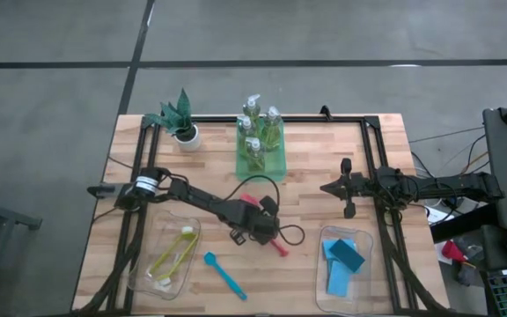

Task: Pick & Place Kitchen Sink Supplies
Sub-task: Put the red toilet brush into the left transparent bin

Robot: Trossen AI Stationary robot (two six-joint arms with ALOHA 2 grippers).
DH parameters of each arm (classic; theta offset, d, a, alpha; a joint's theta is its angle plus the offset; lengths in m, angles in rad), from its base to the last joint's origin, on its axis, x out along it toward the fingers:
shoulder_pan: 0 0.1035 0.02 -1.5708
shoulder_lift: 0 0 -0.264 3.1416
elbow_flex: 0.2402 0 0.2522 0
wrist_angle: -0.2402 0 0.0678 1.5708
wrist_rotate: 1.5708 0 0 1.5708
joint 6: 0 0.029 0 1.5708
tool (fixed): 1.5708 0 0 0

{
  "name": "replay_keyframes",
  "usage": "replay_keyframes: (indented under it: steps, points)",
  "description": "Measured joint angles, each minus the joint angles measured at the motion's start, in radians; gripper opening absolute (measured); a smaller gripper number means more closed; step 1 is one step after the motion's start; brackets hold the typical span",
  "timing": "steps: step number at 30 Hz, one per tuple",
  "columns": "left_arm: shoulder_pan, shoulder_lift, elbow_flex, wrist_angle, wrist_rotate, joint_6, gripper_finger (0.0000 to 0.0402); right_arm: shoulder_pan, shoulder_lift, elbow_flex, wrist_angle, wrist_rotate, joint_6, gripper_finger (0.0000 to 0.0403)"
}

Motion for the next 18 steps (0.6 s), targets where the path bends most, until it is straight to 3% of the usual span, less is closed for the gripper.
replay_keyframes:
  steps: [18]
  points:
    - [-0.020,-0.046,0.141,-0.230,0.025,-0.317,0.0025,0.000,-0.001,0.000,0.000,0.000,0.000,0.0008]
